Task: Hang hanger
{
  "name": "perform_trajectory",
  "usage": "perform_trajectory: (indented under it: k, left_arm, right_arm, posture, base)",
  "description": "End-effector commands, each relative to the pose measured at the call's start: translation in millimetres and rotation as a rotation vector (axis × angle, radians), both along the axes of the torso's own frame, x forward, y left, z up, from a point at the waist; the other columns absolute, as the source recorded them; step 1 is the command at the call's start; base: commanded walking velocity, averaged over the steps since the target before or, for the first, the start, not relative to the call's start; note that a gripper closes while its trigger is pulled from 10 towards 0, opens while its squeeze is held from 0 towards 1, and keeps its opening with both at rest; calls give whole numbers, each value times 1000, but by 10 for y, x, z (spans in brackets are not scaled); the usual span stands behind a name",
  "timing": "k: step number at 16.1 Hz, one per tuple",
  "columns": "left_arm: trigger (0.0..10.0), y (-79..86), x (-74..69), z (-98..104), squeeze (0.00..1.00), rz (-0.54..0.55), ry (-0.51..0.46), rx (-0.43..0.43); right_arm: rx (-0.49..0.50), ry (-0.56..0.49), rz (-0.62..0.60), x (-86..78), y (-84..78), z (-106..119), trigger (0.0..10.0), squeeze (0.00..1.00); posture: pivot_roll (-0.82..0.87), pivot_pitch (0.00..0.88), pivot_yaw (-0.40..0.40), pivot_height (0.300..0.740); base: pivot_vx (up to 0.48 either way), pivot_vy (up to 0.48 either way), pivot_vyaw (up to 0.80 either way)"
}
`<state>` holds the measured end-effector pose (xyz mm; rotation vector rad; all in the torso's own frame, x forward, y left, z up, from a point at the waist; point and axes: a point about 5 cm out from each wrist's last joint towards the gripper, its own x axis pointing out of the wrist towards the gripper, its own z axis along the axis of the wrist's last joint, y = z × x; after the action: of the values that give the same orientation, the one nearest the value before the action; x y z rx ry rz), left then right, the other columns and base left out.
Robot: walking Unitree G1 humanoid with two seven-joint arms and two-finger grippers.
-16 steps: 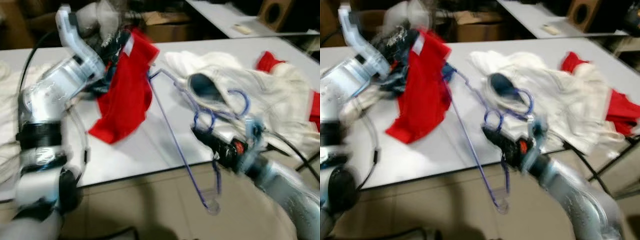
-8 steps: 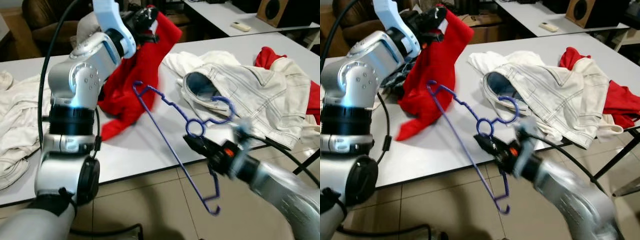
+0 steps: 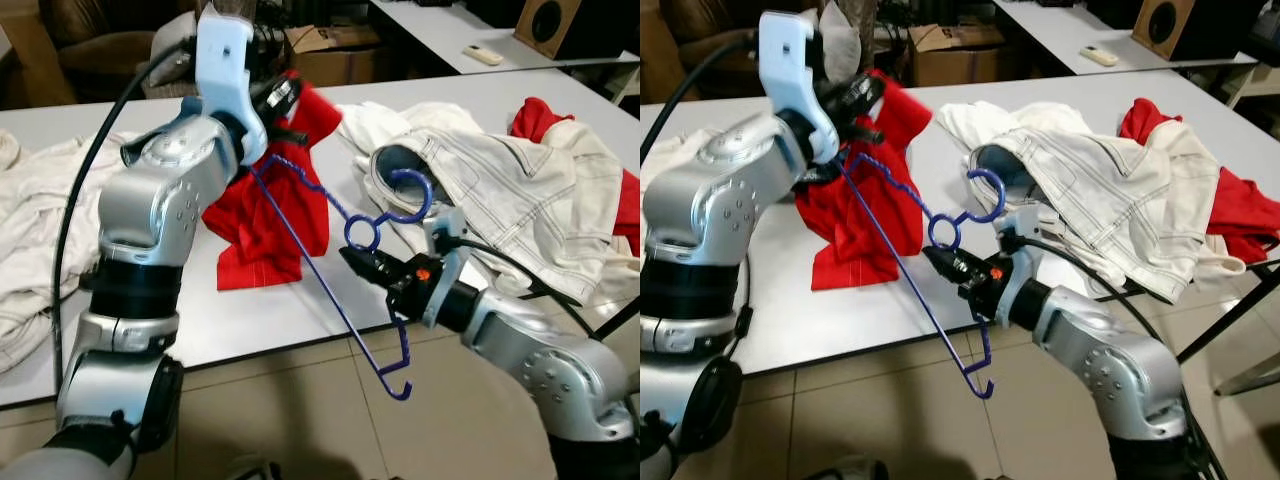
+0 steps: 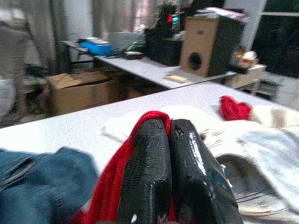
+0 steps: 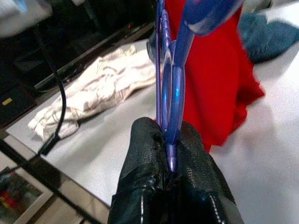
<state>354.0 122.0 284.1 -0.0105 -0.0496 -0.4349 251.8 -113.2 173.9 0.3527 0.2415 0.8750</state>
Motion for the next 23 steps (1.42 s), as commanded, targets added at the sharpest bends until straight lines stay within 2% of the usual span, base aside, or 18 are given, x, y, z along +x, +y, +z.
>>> perform_trajectory:
  k: [1,3,7,9,11,12,13,14,15,16,17,20,22,23]
  left_arm:
    - [0,-7,-32,68,0,11,-41,29]
    - [0,89,-51,89,0,60,-58,65]
    - [0,203,-76,50,0,100,-58,164]
    - [0,154,-112,-7,0,67,-24,178]
    - [39,49,-163,-187,0,16,60,184]
    - [2549,8,-174,-305,0,9,111,168]
    - [3765,-16,-183,-370,0,3,141,153]
    - [8784,-58,-216,-498,0,-31,184,156]
    - [10000,-101,-254,-596,0,-76,211,146]
    - [10000,-101,-285,-648,820,-102,207,157]
    - [10000,-61,-301,-663,1000,-104,186,198]
    - [10000,97,-314,-622,1000,-130,178,221]
    - [10000,228,-322,-636,1000,-197,163,324]
    - [10000,250,-326,-639,1000,-214,161,346]
  right_arm:
    - [13,-14,-16,-22,-41,57,10000,0]
    - [53,27,-114,-134,-157,58,10000,0]
    - [22,61,-227,-251,-345,27,10000,0]
    - [20,62,-257,-252,-394,38,10000,0]
    - [21,74,-259,-258,-400,15,10000,0]
    - [21,90,-235,-285,-366,-19,10000,0]
    - [19,102,-219,-310,-347,-38,10000,0]
    - [14,128,-192,-364,-320,-101,10000,0]
    - [7,150,-177,-410,-308,-162,10000,0]
    - [9,171,-179,-439,-317,-210,10000,0]
    - [8,181,-182,-456,-329,-232,10000,0]
    - [9,194,-192,-501,-372,-268,10000,0]
    - [10,191,-190,-520,-377,-275,10000,0]
    - [11,190,-188,-522,-377,-275,10000,0]
  posture:
    - [16,16,-37,740]
    - [18,23,-37,740]
    - [6,38,-16,740]
    - [0,39,-8,740]
    - [-4,42,-1,740]
    - [-4,43,-2,740]
    - [-6,45,-2,740]
    - [-8,44,-2,740]
    - [-10,46,-2,740]
    - [-13,44,-2,740]
    - [-14,45,-1,740]
    - [-15,45,0,740]
    - [-19,45,3,740]
    - [-19,45,3,740]
  base:
    - [0,0,0]
    - [0,0,0]
    - [0,0,0]
    - [0,0,0]
    - [0,0,0]
    - [0,0,0]
    - [0,0,0]
    - [0,0,0]
    - [0,0,0]
    - [0,0,0]
    - [0,0,0]
    - [0,0,0]
    - [0,0,0]
    - [0,0,0]
